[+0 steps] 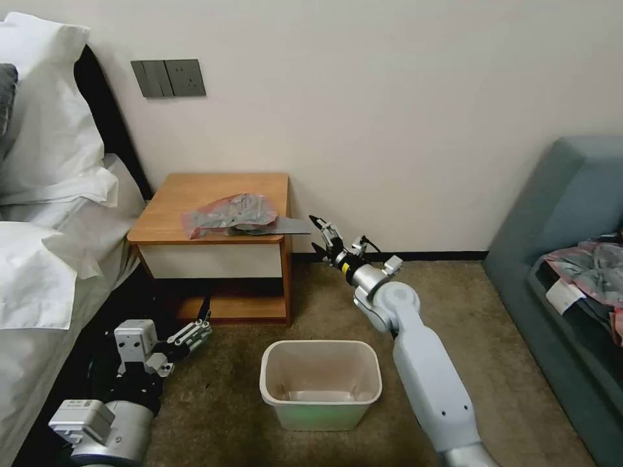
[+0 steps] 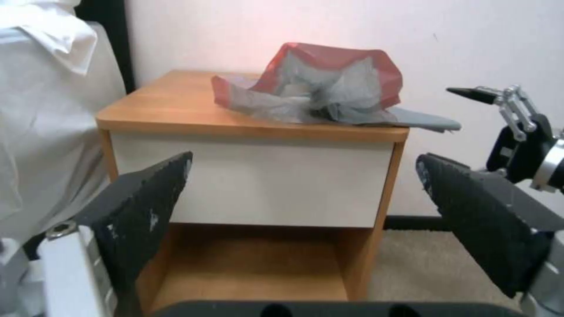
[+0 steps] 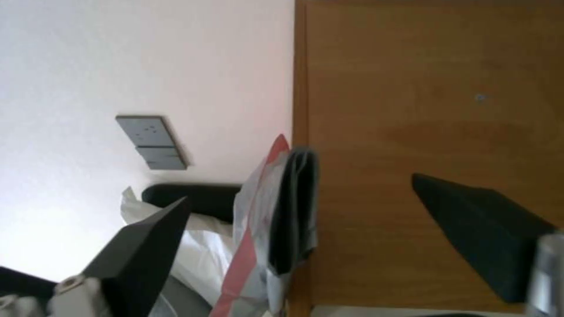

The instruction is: Pick up the garbage bag from the table and place it over the trash can.

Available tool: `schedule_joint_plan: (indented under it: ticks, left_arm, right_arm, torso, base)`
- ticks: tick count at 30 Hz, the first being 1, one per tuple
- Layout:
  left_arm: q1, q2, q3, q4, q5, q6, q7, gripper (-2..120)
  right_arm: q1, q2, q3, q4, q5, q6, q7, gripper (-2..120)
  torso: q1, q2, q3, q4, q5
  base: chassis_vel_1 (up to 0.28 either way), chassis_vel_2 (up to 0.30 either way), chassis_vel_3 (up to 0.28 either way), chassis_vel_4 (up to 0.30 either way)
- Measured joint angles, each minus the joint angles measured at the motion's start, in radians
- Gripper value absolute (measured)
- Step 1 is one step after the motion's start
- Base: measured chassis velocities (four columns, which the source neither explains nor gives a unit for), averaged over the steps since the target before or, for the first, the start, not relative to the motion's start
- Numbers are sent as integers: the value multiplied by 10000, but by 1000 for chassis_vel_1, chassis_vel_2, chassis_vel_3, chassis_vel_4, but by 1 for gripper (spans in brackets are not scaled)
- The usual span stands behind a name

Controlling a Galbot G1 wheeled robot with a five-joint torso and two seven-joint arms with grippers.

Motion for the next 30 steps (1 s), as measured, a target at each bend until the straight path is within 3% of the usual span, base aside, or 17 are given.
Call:
schedule_joint_plan:
  ticks: [4, 7, 12, 14, 26, 30]
  left_arm:
    - [-4, -15, 0, 0, 17, -7, 3, 100]
    - [7, -49, 11, 0, 55, -10, 14, 100]
    - [25, -101, 29, 0, 88, -47, 27, 100]
    - [6, -136, 48, 0, 129, -74, 42, 100]
    - [17, -178, 74, 0, 437, -221, 192, 100]
    - [9, -198, 108, 0, 517, -309, 223, 100]
  right_arm:
    - [48, 2, -117, -1, 75, 2, -29, 86]
    - [138, 19, -230, -114, 36, 25, -79, 70]
    - [233, 101, -190, -224, -19, 29, -126, 57]
    - [245, 129, -186, -226, -65, 30, -146, 45]
    - [150, 206, -175, -66, -109, 30, -151, 3]
    - [-115, 189, -111, 239, -113, 39, -66, 0]
  torso:
    - [0, 0, 0, -1, 0]
    - [0, 0, 0, -1, 0]
    - [0, 0, 0, 0, 0]
    - [0, 0, 0, -1, 0]
    - [-1, 0, -1, 0, 0]
    - [-1, 0, -1, 1, 0]
  base:
    - [0, 0, 0, 0]
    - [0, 0, 0, 0]
    - [0, 0, 0, 0]
    - [0, 0, 0, 0]
    - [0, 0, 0, 0]
    - [0, 0, 0, 0]
